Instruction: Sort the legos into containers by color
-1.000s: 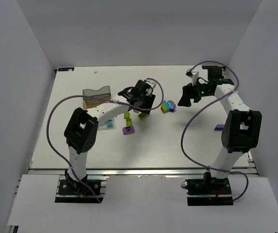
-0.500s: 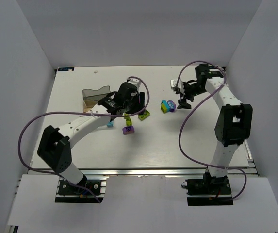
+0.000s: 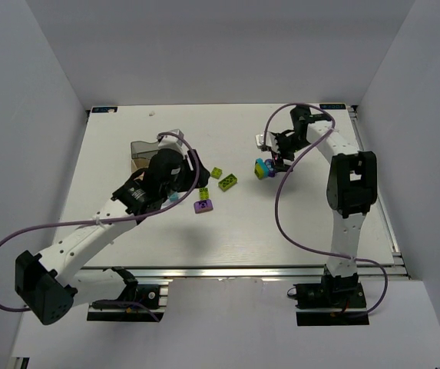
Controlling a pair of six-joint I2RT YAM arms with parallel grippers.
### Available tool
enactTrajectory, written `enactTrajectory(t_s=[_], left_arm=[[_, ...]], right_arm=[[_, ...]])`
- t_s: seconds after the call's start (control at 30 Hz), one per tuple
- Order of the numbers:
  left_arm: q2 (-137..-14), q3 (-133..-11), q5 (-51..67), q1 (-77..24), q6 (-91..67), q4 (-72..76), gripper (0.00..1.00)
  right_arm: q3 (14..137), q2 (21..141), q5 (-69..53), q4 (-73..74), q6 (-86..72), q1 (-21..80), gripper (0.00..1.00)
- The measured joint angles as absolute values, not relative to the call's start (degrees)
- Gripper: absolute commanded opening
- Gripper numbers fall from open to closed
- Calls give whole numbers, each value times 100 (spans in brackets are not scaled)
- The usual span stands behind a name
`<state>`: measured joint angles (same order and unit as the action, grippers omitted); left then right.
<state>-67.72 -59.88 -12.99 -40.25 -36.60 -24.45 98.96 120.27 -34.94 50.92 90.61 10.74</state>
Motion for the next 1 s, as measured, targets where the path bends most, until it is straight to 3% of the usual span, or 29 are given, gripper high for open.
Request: enactTrajectory(t_s=[1.0], left_arm=[[-5833, -5509, -1850, -4025, -4331, -2681, 74]], right_arm=[[11017, 13080, -2453, 5483, 8978, 1527, 89]])
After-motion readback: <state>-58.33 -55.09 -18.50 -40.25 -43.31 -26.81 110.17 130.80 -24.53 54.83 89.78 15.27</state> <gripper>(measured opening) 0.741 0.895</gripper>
